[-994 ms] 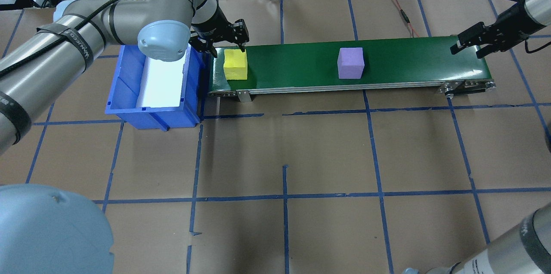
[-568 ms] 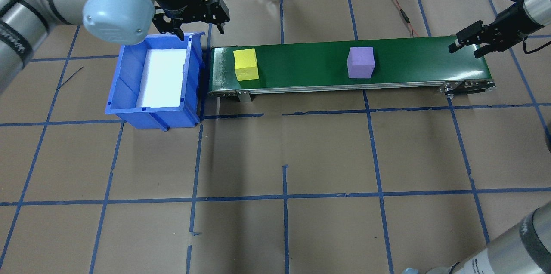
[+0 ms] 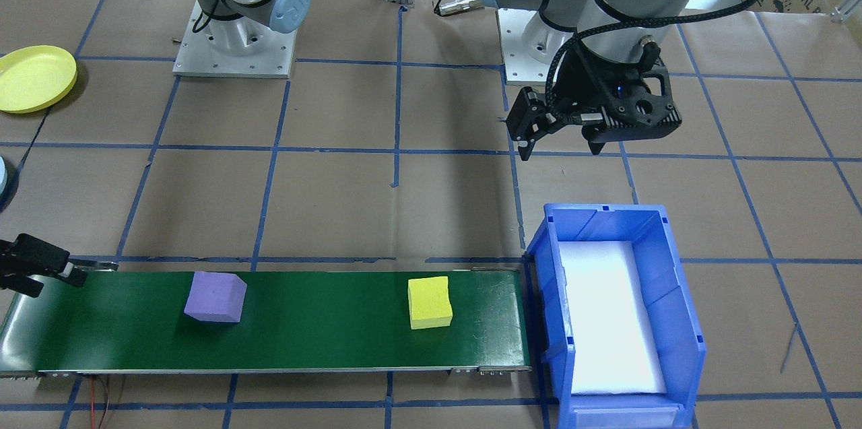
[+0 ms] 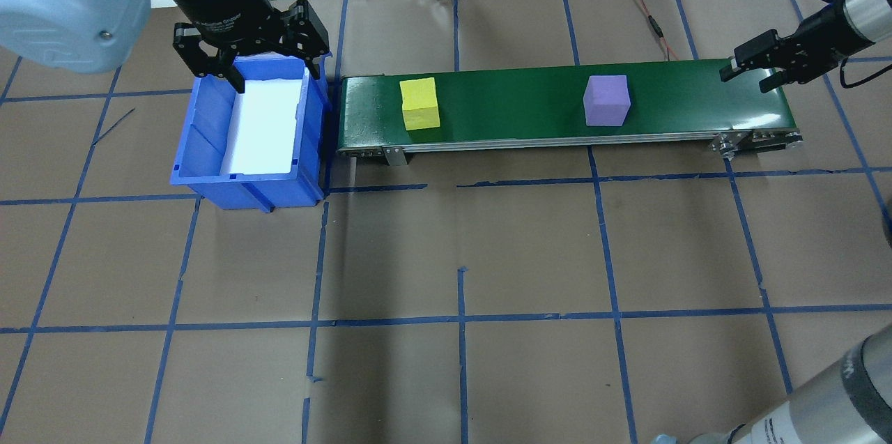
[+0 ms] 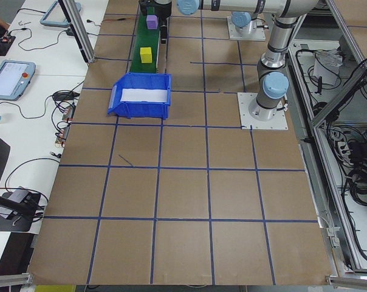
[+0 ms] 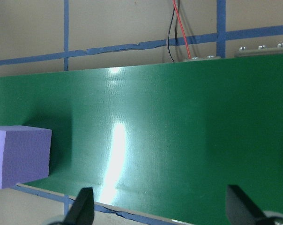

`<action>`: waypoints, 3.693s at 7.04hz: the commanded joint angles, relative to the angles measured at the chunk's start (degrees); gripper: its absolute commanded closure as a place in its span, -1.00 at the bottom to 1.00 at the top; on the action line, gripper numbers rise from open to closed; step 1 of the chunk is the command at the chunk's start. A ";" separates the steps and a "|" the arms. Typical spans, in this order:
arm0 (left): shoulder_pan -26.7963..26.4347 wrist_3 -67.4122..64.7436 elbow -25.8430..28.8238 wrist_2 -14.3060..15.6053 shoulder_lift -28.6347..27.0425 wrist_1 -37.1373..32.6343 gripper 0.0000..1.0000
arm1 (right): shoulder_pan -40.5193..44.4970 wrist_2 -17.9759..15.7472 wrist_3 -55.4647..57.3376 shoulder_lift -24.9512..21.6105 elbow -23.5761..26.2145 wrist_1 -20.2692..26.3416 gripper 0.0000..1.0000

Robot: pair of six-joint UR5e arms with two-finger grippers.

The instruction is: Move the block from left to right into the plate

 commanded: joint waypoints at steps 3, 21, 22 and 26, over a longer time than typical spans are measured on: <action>0.15 0.44 -0.83 -0.06 0.40 0.40 -1.00 | 0.00 0.56 0.07 0.10 0.07 0.00 -1.00; 0.15 1.67 -2.84 1.52 0.93 0.75 -1.00 | 2.46 -9.72 9.13 4.14 -0.02 -7.12 -0.84; 0.32 1.67 -3.02 1.52 0.93 0.76 -1.00 | 2.46 -12.16 9.13 4.05 -0.02 -7.12 -0.28; 4.00 1.23 -3.20 0.65 0.84 -7.95 -1.00 | -1.72 -24.65 2.76 -1.82 0.95 -7.12 0.34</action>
